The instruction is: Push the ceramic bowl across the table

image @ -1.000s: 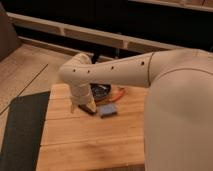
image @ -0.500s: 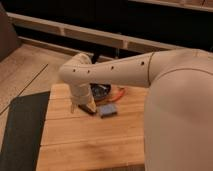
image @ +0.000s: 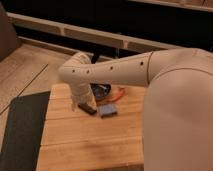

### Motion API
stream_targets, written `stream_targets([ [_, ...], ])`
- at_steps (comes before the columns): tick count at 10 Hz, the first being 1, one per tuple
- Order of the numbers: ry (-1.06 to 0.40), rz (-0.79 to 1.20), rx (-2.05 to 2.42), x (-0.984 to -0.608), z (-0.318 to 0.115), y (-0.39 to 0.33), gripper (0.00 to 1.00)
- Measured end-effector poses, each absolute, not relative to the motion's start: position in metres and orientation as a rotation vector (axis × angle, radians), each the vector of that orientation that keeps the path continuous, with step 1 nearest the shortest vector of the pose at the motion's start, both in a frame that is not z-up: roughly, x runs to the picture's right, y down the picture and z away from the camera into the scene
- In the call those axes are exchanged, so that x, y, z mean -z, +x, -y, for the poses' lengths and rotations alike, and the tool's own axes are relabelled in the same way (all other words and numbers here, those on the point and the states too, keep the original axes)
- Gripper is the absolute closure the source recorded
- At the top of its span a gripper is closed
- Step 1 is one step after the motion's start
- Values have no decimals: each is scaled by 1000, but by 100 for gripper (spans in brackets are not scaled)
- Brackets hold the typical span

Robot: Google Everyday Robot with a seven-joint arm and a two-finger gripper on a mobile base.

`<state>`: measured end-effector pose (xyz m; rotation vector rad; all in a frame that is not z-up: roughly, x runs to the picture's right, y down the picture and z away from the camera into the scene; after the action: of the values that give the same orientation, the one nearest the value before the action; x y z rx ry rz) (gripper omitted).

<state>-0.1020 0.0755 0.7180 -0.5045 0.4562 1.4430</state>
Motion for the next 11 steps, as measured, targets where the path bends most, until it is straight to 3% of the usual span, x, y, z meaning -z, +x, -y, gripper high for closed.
stream_targets([
  [4, -425, -319, -1483, -729, -31, -90, 35],
  [8, -424, -346, -1446, -729, -40, -92, 35],
  [11, -419, -516, -1438, -752, -81, -60, 35],
])
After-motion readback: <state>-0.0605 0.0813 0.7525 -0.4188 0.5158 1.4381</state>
